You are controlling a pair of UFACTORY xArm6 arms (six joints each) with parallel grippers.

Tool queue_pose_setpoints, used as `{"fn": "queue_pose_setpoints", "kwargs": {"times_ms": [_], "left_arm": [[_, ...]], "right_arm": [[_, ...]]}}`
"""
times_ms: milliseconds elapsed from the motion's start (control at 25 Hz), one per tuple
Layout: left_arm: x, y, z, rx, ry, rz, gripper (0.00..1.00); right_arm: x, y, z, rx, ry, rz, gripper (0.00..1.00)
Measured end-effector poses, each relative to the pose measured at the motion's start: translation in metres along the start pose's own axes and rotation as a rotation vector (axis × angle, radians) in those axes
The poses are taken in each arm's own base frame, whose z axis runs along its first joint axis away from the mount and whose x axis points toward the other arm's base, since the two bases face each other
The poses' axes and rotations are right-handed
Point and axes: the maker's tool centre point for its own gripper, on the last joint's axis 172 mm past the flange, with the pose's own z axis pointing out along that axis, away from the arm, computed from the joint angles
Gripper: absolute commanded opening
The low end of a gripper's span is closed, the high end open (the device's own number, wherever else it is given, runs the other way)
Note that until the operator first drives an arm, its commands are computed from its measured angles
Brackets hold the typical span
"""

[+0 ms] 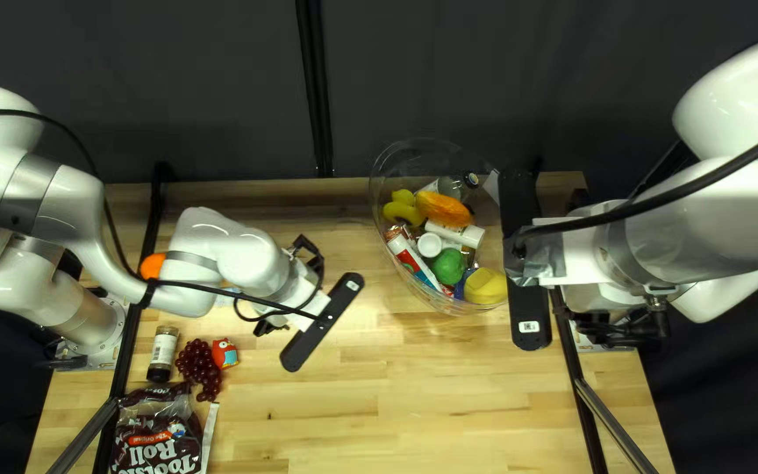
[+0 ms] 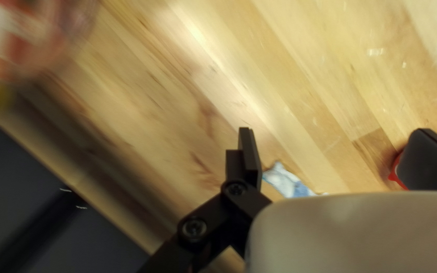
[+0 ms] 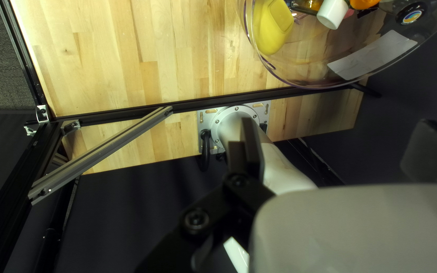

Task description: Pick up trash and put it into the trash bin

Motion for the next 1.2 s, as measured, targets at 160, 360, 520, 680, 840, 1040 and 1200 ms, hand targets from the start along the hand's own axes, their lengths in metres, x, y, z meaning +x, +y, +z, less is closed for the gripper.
{"fn": "queue_pose_setpoints", "kwargs": {"times_ms": [160, 360, 520, 680, 840, 1040, 1200], "left_arm": [[-0.036, 0.003, 0.017, -0.008, -0.037, -0.097, 1.0], [-0.081, 0.005, 0.043, -0.027, -0.111, -0.188, 1.0], [-0.107, 0.013, 0.05, -0.029, -0.136, -0.251, 1.0], [-0.126, 0.026, 0.053, -0.018, -0.169, -0.332, 1.0], [-0.142, 0.041, 0.063, -0.005, -0.183, -0.401, 1.0], [-0.159, 0.042, 0.068, 0.013, -0.214, -0.483, 1.0], [-0.165, 0.04, 0.07, 0.018, -0.223, -0.513, 0.8]], "right_arm": [[0.0, 0.0, 0.0, 0.0, 0.0, 0.0, 1.0], [0.0, 0.0, 0.0, 0.0, 0.0, 0.0, 1.0], [0.0, 0.0, 0.0, 0.0, 0.0, 0.0, 1.0], [0.0, 0.0, 0.0, 0.0, 0.0, 0.0, 1.0], [0.0, 0.0, 0.0, 0.0, 0.0, 0.0, 1.0], [0.0, 0.0, 0.0, 0.0, 0.0, 0.0, 1.0], [0.0, 0.0, 0.0, 0.0, 0.0, 0.0, 1.0]]}}
